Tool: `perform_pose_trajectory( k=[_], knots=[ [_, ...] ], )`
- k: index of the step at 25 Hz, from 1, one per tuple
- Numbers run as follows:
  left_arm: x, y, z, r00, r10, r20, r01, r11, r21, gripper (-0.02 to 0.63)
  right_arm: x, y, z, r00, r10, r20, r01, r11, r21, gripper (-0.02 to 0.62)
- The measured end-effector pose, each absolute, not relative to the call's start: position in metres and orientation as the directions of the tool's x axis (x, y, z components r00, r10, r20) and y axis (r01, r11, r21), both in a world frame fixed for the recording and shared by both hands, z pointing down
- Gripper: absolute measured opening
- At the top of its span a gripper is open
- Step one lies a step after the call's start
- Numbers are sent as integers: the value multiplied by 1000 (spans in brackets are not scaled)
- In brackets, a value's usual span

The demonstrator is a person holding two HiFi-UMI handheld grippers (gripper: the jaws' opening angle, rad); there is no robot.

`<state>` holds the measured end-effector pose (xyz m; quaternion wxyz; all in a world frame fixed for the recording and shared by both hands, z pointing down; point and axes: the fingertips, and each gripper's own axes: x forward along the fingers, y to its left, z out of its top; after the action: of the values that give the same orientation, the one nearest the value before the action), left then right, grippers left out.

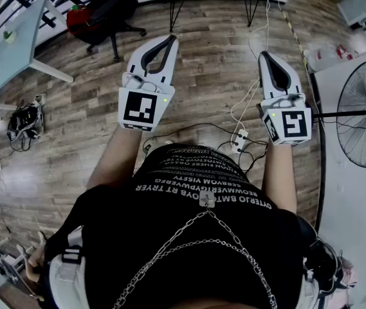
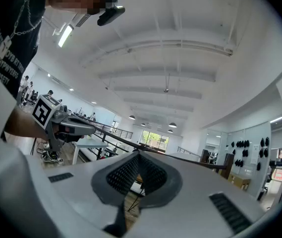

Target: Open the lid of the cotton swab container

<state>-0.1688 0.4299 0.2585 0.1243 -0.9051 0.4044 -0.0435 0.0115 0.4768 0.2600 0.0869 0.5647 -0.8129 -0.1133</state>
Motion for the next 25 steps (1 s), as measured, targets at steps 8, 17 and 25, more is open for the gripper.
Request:
perform_pose_trajectory(
  k=[8, 17, 25],
  knots=[
    [-140, 441, 261, 667, -744, -46, -731, -640, -236, 31, 33, 487, 280, -406, -914, 7, -894, 399, 205, 15],
    [-132, 462, 273, 636, -770, -51, -768, -625, -143, 78, 79, 511, 310, -420, -907, 37, -897, 421, 136, 53],
    [-141, 473, 266, 623, -780, -52, -774, -606, -187, 250, 97, 507, 316, -392, -919, 49, -917, 394, 55, 195]
  ],
)
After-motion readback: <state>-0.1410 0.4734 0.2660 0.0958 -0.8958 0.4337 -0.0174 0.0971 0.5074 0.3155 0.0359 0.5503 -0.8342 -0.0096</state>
